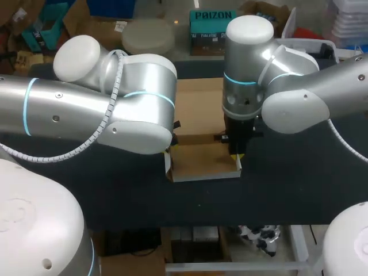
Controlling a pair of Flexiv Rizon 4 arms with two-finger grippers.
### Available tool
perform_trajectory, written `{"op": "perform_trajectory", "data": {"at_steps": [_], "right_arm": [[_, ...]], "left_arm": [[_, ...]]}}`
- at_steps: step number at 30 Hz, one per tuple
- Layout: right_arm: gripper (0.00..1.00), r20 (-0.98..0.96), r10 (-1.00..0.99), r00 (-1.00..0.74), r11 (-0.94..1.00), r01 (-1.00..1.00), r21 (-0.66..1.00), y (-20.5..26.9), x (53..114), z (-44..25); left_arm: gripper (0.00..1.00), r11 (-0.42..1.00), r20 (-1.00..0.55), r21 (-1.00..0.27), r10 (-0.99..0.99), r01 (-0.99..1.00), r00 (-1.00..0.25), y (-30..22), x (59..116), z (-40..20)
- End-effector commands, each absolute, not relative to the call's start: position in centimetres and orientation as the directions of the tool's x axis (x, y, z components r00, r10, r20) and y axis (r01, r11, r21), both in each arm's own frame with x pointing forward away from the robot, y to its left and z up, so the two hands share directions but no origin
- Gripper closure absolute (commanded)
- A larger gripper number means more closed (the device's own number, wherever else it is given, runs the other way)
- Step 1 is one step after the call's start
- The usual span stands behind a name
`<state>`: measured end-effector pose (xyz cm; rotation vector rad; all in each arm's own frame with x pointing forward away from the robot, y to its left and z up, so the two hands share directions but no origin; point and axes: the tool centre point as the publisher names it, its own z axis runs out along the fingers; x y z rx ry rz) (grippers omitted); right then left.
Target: Assemble the packaging by folding the flat box into shape, placing the metal phone stand inside, and closing the box properly
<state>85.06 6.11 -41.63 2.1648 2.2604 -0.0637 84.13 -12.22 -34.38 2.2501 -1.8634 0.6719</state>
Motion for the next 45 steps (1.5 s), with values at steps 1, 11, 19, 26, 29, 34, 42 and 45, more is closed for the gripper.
{"op": "perform_trajectory", "data": {"at_steps": [1, 11, 19, 26, 29, 34, 42, 45], "right_arm": [[1.0, -0.041, 0.998, -0.043, 0.042, 0.999, -0.025, 6.3, 85.1, -41.5], [1.0, -0.041, 0.998, -0.043, 0.042, 0.999, -0.025, 6.3, 85.1, -41.5], [1.0, -0.041, 0.998, -0.043, 0.042, 0.999, -0.025, 6.3, 85.1, -41.5], [1.0, -0.041, 0.998, -0.043, 0.042, 0.999, -0.025, 6.3, 85.1, -41.5], [1.0, -0.041, 0.998, -0.043, 0.042, 0.999, -0.025, 6.3, 85.1, -41.5], [1.0, -0.041, 0.998, -0.043, 0.042, 0.999, -0.025, 6.3, 85.1, -41.5], [1.0, -0.041, 0.998, -0.043, 0.042, 0.999, -0.025, 6.3, 85.1, -41.5], [1.0, -0.041, 0.998, -0.043, 0.042, 0.999, -0.025, 6.3, 85.1, -41.5]], "left_arm": [[0.65, -0.233, 0.46, -0.188, -0.879, -0.954, 0.124, -10.7, 82.8, -33.4], [0.62, -0.273, 0.531, -0.18, -0.836, -0.945, 0.14, -6.4, 81.8, -32.9], [0.79, -0.279, 0.59, -0.134, -0.793, -0.951, 0.15, -3.2, 81.7, -33.9], [0.89, -0.254, 0.631, -0.104, -0.764, -0.961, 0.134, -1.6, 81.5, -34.7], [0.99, -0.242, 0.654, -0.079, -0.745, -0.967, 0.133, -1.0, 81.6, -35.3], [1.0, -0.211, 0.675, -0.05, -0.728, -0.976, 0.123, -0.5, 82.1, -36.2], [1.0, -0.101, 0.705, -0.002, -0.706, -0.995, 0.07, -0.4, 82.7, -37.6], [1.0, -0.078, 0.701, -0.005, -0.711, -0.997, 0.052, -0.7, 82.8, -38.1]]}}
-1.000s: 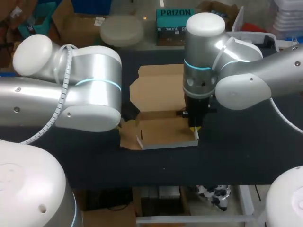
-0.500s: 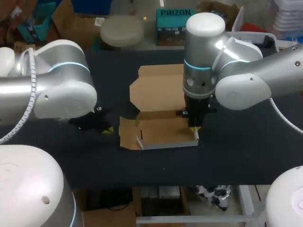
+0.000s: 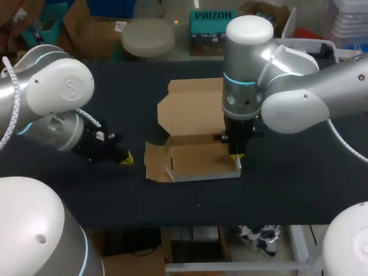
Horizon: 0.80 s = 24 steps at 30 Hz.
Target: Assemble the packaging by folding the flat box into shape, placing the metal phone stand inside, and closing the box properly
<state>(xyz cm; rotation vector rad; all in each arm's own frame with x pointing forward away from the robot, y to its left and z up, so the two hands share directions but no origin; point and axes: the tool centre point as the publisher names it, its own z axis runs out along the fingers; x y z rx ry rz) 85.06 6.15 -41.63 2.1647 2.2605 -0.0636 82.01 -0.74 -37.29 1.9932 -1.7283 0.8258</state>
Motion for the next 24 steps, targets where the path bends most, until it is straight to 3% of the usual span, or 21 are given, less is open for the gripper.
{"op": "perform_trajectory", "data": {"at_steps": [1, 24], "right_arm": [[1.0, -0.041, 0.998, -0.043, 0.042, 0.999, -0.025, 6.3, 85.1, -41.5], [1.0, -0.041, 0.998, -0.043, 0.042, 0.999, -0.025, 6.3, 85.1, -41.5]], "left_arm": [[1.0, -0.071, 0.701, -0.007, -0.712, -0.997, 0.045, -0.7, 82.9, -38.2], [1.0, -0.02, 0.743, -0.004, -0.67, -1.0, 0.011, -2.9, 83.3, -40.7]]}}
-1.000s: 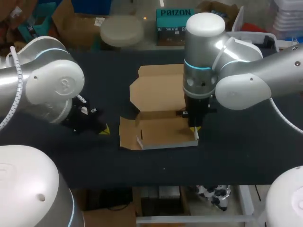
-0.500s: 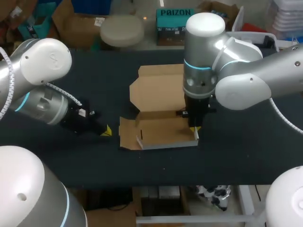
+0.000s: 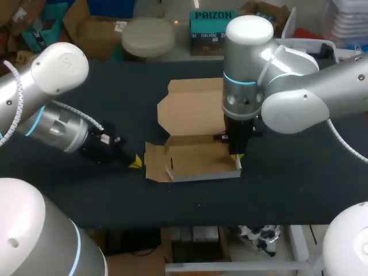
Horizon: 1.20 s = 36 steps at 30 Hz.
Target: Assemble the packaging by folding the flat box into shape, placing the metal phone stand inside, and closing the box properly
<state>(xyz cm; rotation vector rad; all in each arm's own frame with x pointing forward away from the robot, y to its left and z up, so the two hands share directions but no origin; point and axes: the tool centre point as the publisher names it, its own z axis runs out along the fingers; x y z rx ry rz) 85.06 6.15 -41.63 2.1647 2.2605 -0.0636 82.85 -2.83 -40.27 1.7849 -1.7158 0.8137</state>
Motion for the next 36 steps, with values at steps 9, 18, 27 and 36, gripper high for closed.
{"op": "perform_trajectory", "data": {"at_steps": [9, 18, 27, 36], "right_arm": [[1.0, -0.041, 0.998, -0.043, 0.042, 0.999, -0.025, 6.3, 85.1, -41.5], [1.0, -0.041, 0.998, -0.043, 0.042, 0.999, -0.025, 6.3, 85.1, -41.5], [1.0, -0.041, 0.998, -0.043, 0.042, 0.999, -0.025, 6.3, 85.1, -41.5], [1.0, -0.041, 0.998, -0.043, 0.042, 0.999, -0.025, 6.3, 85.1, -41.5]], "left_arm": [[1.0, -0.01, 0.76, -0.01, -0.65, -1.0, -0.002, -4.0, 83.1, -40.8], [1.0, -0.002, 0.778, -0.019, -0.628, -1.0, -0.013, -5.2, 82.8, -40.8], [1.0, 0.002, 0.791, -0.035, -0.611, -0.999, -0.029, -6.2, 82.6, -40.2], [1.0, 0.004, 0.809, -0.035, -0.587, -0.999, -0.031, -7.0, 82.4, -39.7]]}}
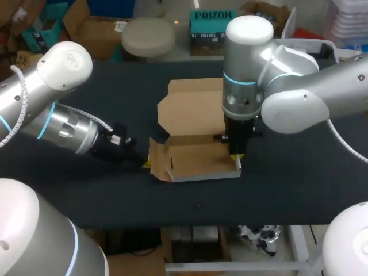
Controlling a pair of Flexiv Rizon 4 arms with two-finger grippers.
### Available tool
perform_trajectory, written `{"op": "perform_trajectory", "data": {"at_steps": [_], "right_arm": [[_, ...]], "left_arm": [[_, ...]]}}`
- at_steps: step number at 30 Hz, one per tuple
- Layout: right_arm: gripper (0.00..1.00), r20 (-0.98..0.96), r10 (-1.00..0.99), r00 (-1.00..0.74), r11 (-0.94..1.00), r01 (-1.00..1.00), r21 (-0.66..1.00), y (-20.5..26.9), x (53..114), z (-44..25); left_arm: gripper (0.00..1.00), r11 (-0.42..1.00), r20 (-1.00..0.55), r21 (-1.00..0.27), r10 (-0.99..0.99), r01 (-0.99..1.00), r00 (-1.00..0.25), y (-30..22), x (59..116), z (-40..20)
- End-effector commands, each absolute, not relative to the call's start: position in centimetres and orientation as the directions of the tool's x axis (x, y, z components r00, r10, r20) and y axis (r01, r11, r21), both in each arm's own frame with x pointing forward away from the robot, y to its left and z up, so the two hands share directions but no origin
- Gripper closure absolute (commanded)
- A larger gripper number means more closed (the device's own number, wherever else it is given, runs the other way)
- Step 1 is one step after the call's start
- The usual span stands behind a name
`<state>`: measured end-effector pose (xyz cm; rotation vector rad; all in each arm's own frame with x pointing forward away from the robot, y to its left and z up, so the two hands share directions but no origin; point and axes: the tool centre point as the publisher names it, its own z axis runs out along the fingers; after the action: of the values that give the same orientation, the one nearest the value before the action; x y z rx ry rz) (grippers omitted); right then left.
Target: Assemble the packaging by folding the flat box into shape, placing the metal phone stand inside, and closing the box properly
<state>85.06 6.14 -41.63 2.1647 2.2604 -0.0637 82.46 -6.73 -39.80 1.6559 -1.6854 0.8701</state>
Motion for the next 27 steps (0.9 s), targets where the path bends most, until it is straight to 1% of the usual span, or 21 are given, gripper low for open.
{"op": "perform_trajectory", "data": {"at_steps": [1, 12, 27], "right_arm": [[1.0, -0.041, 0.998, -0.043, 0.042, 0.999, -0.025, 6.3, 85.1, -41.5], [1.0, -0.041, 0.998, -0.043, 0.042, 0.999, -0.025, 6.3, 85.1, -41.5], [1.0, -0.041, 0.998, -0.043, 0.042, 0.999, -0.025, 6.3, 85.1, -41.5]], "left_arm": [[1.0, 0.007, 0.813, -0.034, -0.582, -0.999, -0.032, -7.1, 82.5, -39.7], [1.0, 0.013, 0.837, -0.046, -0.545, -0.999, -0.045, -8.5, 82.4, -38.7], [1.0, -0.003, 0.869, -0.04, -0.494, -0.999, -0.033, -9.5, 82.4, -38.2]]}}
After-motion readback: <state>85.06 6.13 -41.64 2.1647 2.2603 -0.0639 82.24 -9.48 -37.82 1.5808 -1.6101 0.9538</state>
